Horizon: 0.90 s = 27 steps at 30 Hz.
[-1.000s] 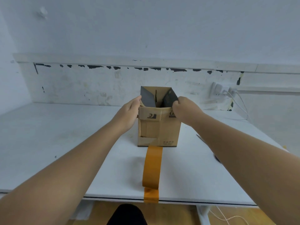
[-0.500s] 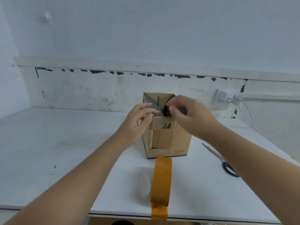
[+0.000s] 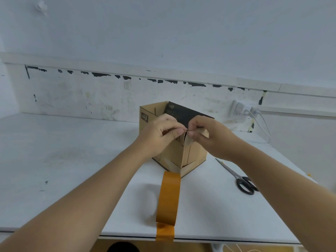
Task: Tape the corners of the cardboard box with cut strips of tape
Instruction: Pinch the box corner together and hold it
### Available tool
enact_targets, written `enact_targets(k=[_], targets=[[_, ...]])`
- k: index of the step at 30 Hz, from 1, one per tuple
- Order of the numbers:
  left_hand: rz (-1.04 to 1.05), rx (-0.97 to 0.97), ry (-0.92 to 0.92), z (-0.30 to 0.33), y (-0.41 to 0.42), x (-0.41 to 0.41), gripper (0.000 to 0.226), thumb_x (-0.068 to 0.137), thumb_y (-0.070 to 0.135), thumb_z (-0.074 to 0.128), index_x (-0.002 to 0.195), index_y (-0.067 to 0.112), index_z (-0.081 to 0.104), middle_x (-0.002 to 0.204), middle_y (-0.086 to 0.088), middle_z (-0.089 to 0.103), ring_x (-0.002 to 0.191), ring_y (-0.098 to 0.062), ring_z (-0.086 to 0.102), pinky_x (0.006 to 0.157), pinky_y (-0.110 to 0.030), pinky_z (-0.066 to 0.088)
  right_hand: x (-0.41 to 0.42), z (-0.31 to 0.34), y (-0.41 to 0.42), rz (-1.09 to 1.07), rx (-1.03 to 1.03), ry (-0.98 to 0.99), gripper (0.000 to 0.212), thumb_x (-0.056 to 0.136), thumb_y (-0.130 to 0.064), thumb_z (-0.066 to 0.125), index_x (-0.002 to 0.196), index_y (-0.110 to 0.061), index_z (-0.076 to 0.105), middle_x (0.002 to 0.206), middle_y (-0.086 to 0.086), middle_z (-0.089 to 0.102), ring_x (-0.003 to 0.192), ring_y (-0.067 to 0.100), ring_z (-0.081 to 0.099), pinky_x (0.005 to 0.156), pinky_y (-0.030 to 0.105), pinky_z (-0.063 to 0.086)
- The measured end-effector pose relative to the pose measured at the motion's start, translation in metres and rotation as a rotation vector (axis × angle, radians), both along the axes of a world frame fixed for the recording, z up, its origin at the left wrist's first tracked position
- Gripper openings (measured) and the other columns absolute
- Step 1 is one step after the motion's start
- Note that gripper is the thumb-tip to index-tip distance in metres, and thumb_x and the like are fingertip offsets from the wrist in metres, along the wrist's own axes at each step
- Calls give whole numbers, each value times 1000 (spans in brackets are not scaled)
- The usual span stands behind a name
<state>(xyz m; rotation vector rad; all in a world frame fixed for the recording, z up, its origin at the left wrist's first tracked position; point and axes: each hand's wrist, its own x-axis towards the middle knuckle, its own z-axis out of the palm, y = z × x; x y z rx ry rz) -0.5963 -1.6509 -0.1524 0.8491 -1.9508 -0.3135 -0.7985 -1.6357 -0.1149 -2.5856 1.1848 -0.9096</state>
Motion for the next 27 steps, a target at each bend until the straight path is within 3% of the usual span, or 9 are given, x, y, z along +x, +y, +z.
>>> enact_targets(k=[3, 6, 8, 14, 20, 24, 27], targets=[[-32, 52, -13, 2, -1, -7, 18, 94, 30, 56, 106, 37, 68, 105, 13, 59, 96, -10, 59, 78, -36, 55, -8, -10, -2, 36, 11, -90, 5, 94, -20, 57, 90, -20, 55, 85, -14, 57, 81, 1, 50, 74, 14, 41], [-73, 102, -20, 6, -2, -9, 20, 93, 28, 57, 104, 44, 64, 105, 11, 60, 88, -15, 64, 71, -40, 58, -10, -16, -3, 46, 14, -138, 3, 94, -23, 57, 95, -24, 54, 91, -10, 57, 88, 14, 53, 79, 27, 44], [-75, 108, -31, 7, -4, -9, 20, 91, 30, 59, 100, 47, 63, 101, 10, 60, 83, -15, 64, 68, -40, 58, -8, -19, -3, 53, -2, -165, 6, 93, -24, 58, 97, -25, 53, 91, -11, 57, 89, 16, 53, 78, 28, 44], [-69, 128, -48, 8, -8, -10, 16, 89, 35, 61, 90, 52, 63, 93, 14, 57, 77, -20, 63, 66, -45, 57, -7, -22, -5, 60, 6, -249, 6, 91, -23, 62, 92, -23, 56, 86, -17, 56, 81, 0, 51, 72, 11, 40], [-53, 145, -70, 7, -8, -7, 19, 90, 32, 60, 87, 51, 62, 95, 3, 60, 51, -6, 62, 60, -26, 48, 0, -20, -5, 19, 13, -249, 8, 89, -26, 65, 87, -26, 57, 82, -17, 58, 79, -5, 53, 70, 13, 39], [-99, 174, -44, 4, -7, -8, 15, 91, 31, 59, 93, 45, 64, 98, 6, 58, 59, -10, 67, 50, -14, 45, -6, -22, -5, 40, 22, -250, 5, 90, -28, 63, 88, -29, 58, 84, -18, 58, 83, -3, 54, 73, 10, 40], [-116, 162, -37, 3, -8, -6, 14, 91, 31, 59, 94, 44, 64, 97, 5, 58, 58, -11, 66, 54, -14, 46, -5, -22, -8, 53, 14, -243, 6, 91, -28, 62, 88, -29, 57, 83, -18, 58, 82, -4, 53, 72, 6, 40]])
